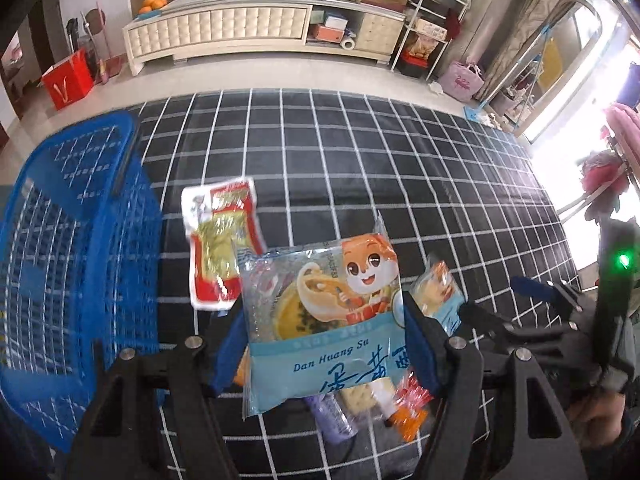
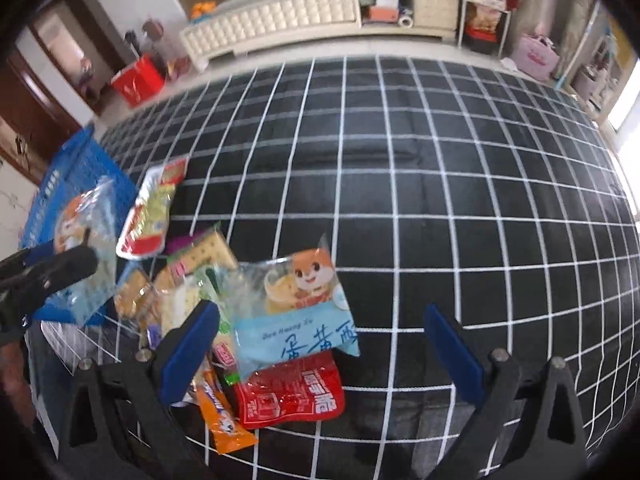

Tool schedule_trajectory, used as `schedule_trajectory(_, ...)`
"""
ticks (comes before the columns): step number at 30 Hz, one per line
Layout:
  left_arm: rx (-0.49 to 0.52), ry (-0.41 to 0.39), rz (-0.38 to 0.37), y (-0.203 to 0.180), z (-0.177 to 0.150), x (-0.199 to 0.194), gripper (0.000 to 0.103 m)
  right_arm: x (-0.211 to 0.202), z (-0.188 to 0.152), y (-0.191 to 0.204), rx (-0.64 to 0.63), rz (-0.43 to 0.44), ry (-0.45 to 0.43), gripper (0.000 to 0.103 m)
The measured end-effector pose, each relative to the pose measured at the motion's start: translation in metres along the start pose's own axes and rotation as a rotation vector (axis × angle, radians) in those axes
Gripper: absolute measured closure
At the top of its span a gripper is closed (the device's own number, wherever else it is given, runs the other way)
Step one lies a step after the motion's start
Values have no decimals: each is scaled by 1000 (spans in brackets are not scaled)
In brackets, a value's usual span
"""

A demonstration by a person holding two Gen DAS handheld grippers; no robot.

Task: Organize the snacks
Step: 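Lift the cake bag with the left tool while the right tool grasps another cake bag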

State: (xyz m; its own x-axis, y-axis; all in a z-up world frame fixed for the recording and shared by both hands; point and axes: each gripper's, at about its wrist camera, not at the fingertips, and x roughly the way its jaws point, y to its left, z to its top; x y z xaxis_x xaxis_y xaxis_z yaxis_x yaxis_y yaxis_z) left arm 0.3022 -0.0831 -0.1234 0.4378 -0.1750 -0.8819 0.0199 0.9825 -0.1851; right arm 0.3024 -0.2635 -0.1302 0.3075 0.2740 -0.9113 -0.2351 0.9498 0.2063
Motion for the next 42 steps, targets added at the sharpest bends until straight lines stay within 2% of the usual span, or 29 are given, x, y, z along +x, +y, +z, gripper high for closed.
schedule_trajectory(2,-17,19,-18,7,-7,6,36,9,1,2,-7,28,27,0)
schedule_trajectory(11,16,38,33,9,-23,15,36,48,3,16,-46,47,98,0)
schedule_trajectory(16,35,49,49,11,-22,22,36,55,0,14,-27,67,100,0)
schedule_trajectory(17,32,51,49,12,-22,23,36,55,0,15,-33,65,95,2)
schedule_trajectory(19,26,54,44,14,-23,23,36,55,-3,16,-52,67,94,15)
schedule_trajectory(23,34,47,50,14,-25,19,36,55,-2,23,-73,55,68,24)
schedule_trajectory(25,48,38,52,11,-26,14,36,47,-4,21,-64,58,62,28)
schedule_trajectory(32,78,-41,19,9,-25,-28,36,-12,-1,33,-50,36,-48,29)
schedule_trajectory(36,93,-97,2,17,-24,-61,36,-52,5,56,-84,43,-117,29)
schedule_trajectory(42,95,-153,23,51,-19,-107,36,-93,18,105,-144,72,-200,29)
